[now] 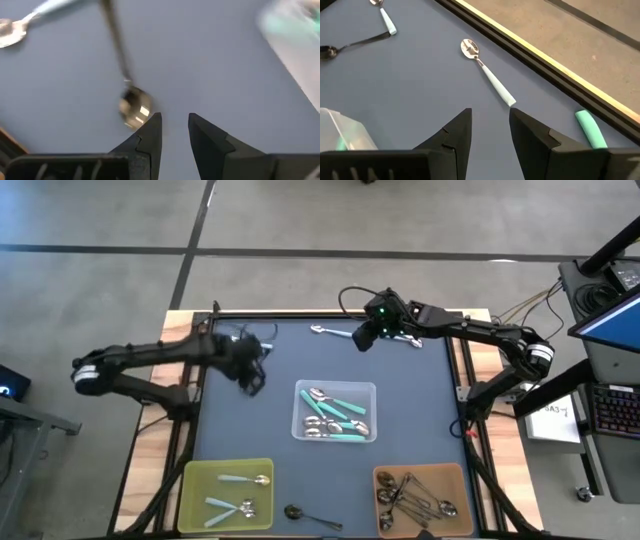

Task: Sort silverware by color (type)
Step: Put the black spoon into the orange bin

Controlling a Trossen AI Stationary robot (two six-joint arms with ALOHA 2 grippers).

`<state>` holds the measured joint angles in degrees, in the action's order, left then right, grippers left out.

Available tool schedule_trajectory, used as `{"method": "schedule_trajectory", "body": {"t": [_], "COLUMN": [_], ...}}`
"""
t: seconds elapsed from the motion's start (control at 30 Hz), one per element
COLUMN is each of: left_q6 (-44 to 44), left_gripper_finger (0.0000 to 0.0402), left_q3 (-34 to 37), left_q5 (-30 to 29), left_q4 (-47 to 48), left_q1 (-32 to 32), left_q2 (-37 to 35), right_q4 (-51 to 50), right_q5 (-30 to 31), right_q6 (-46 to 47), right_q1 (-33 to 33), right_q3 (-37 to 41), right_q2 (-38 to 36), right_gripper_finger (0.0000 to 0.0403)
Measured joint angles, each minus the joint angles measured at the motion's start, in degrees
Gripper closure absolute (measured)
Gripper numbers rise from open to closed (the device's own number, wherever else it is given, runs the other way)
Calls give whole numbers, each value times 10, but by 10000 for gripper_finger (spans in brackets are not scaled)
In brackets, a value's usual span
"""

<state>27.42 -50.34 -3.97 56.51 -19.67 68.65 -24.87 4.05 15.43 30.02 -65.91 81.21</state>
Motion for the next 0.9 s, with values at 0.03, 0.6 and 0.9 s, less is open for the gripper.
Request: {"method": "schedule_trajectory", "body": {"t": [0.03,0.6,0.9], "left_q6": [-6,-18,-30], "left_gripper_finger": [323,323,323], "left_q3": [4,15,16], "left_q5": [4,18,-54], "left_q4": [-9,-132,-154], "left_q1": [-30,-135,-148], "left_q2": [5,188,235], "right_q4": [-1,-1,-1], "right_q5": [0,0,0], "right_q6": [-6,-117,-116], "right_q1": [0,0,0], "right_q3": [0,0,0], "right_q2": [0,0,0], "right_gripper_finger": [280,280,280]}}
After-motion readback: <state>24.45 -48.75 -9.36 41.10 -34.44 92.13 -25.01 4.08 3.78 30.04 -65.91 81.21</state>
